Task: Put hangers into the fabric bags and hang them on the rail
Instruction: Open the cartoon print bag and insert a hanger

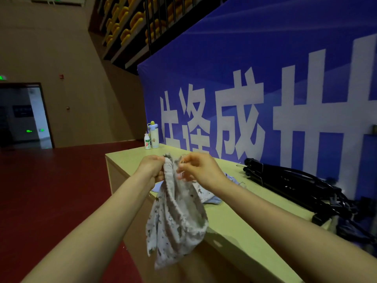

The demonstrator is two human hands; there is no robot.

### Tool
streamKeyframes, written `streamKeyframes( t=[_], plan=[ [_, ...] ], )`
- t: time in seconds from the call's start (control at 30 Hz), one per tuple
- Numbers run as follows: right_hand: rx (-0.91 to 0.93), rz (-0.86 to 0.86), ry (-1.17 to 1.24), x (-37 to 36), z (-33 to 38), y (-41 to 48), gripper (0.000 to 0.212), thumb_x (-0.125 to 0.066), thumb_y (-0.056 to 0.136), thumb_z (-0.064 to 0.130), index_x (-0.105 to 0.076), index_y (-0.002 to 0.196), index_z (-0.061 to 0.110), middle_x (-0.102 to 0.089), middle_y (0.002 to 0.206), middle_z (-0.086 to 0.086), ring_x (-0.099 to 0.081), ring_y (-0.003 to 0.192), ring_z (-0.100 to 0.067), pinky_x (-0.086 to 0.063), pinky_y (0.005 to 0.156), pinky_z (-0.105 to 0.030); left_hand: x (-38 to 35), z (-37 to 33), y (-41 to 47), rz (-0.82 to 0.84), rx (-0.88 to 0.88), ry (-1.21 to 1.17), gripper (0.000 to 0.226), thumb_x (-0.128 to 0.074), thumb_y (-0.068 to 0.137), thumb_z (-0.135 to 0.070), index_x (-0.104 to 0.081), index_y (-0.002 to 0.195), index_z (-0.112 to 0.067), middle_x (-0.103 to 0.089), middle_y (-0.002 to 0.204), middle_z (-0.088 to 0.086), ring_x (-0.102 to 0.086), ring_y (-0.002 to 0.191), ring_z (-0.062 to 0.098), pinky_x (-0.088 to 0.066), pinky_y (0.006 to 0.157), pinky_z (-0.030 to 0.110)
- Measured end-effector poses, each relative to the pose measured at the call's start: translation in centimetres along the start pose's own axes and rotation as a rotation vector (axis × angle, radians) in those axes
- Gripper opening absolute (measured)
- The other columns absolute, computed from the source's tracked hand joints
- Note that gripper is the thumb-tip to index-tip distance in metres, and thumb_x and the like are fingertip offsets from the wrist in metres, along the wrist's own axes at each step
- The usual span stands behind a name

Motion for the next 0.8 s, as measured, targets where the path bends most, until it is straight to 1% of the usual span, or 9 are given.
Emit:
streamKeyframes(
  t=[0.07, 0.17, 0.27, 0.4, 0.47, 0.53, 0.67, 0.73, 0.8],
  plan=[
    [-0.051, 0.056, -0.052, -1.2, -1.3, 0.0, 0.020, -0.057, 0.091, 0.006, -0.056, 0.074, 0.016, -0.070, 0.089, -0.019, -0.064, 0.064, -0.019, -0.054, 0.061, -0.024, -0.1, 0.0, 0.2, -0.020, -0.016, 0.023, 0.030, -0.040, 0.094, -0.003, -0.049, 0.067, -0.013, -0.051, 0.063, 0.009, -0.047, 0.046, 0.016, -0.045, 0.043, 0.020],
    [-0.075, 0.087, -0.219, -2.2, -2.8, 0.1, 0.014, -0.055, 0.093, 0.014, -0.053, 0.080, 0.012, -0.070, 0.088, -0.015, -0.066, 0.065, -0.020, -0.057, 0.062, -0.032, 0.0, -0.6, 0.3, -0.035, -0.110, 0.155, 0.024, -0.037, 0.096, -0.013, -0.052, 0.077, -0.013, -0.052, 0.081, 0.014, -0.047, 0.073, 0.022, -0.039, 0.061, 0.031],
    [-0.061, 0.105, -0.358, -2.8, -3.0, 0.2, 0.016, -0.056, 0.094, 0.022, -0.053, 0.084, 0.010, -0.069, 0.083, -0.010, -0.072, 0.066, -0.023, -0.059, 0.063, -0.037, 0.1, -2.4, -0.4, -0.091, -0.312, 0.422, 0.025, -0.036, 0.098, -0.020, -0.058, 0.095, -0.008, -0.058, 0.089, 0.010, -0.053, 0.082, 0.025, -0.039, 0.066, 0.030],
    [-0.048, 0.148, -0.339, -3.7, -2.1, 0.2, 0.016, -0.059, 0.090, 0.014, -0.054, 0.076, 0.013, -0.066, 0.065, -0.005, -0.066, 0.055, -0.018, -0.055, 0.065, -0.032, -1.1, -3.9, -1.2, -0.122, -0.479, 0.614, 0.022, -0.038, 0.099, -0.019, -0.055, 0.090, -0.007, -0.059, 0.088, 0.012, -0.053, 0.082, 0.026, -0.037, 0.069, 0.030],
    [-0.046, 0.191, -0.354, -4.6, -1.9, 0.2, 0.010, -0.054, 0.090, 0.009, -0.057, 0.080, 0.008, -0.067, 0.071, -0.009, -0.066, 0.063, -0.022, -0.056, 0.069, -0.038, -1.7, -4.5, -1.5, -0.137, -0.539, 0.655, 0.023, -0.040, 0.098, -0.017, -0.056, 0.091, -0.003, -0.058, 0.086, 0.014, -0.051, 0.079, 0.026, -0.036, 0.068, 0.030],
    [-0.036, 0.214, -0.530, -4.9, -2.4, 0.2, 0.010, -0.050, 0.089, 0.006, -0.058, 0.083, 0.006, -0.067, 0.087, -0.018, -0.065, 0.080, -0.031, -0.054, 0.073, -0.043, -2.9, -5.2, -1.8, -0.120, -0.579, 0.635, 0.024, -0.040, 0.098, -0.017, -0.058, 0.095, -0.001, -0.059, 0.086, 0.014, -0.052, 0.079, 0.026, -0.039, 0.069, 0.033],
    [-0.096, 0.144, -0.853, -2.8, -5.1, 1.1, 0.038, -0.051, 0.087, 0.004, -0.032, 0.056, 0.018, -0.062, 0.087, -0.020, -0.059, 0.084, -0.037, -0.034, 0.060, -0.034, -5.2, -6.0, -1.7, -0.077, -0.583, 0.577, 0.021, -0.040, 0.099, -0.017, -0.055, 0.088, -0.006, -0.054, 0.076, 0.008, -0.049, 0.073, 0.023, -0.035, 0.059, 0.030],
    [-0.155, 0.087, -0.871, -1.0, -6.2, 1.8, 0.041, -0.051, 0.086, 0.006, -0.029, 0.054, 0.016, -0.045, 0.068, -0.011, -0.050, 0.069, -0.034, -0.026, 0.049, -0.031, -6.2, -6.1, -1.2, -0.082, -0.583, 0.552, 0.021, -0.040, 0.099, -0.017, -0.057, 0.093, -0.004, -0.055, 0.083, 0.010, -0.050, 0.080, 0.025, -0.035, 0.067, 0.030],
    [-0.155, 0.101, -0.873, 0.0, -6.8, 2.5, 0.040, -0.051, 0.086, 0.006, -0.030, 0.053, 0.013, -0.029, 0.064, -0.006, -0.043, 0.063, -0.031, -0.023, 0.044, -0.029, -7.0, -5.8, -0.3, -0.090, -0.535, 0.525, 0.021, -0.040, 0.099, -0.017, -0.055, 0.090, -0.005, -0.053, 0.085, 0.011, -0.048, 0.081, 0.024, -0.033, 0.070, 0.030]
  ],
)
Point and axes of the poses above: each hand's wrist, its own y-axis towards the middle knuckle, its own x-axis out of the back of the hand, z = x × y, the point moved 8 cm from there along y, towards the middle knuckle
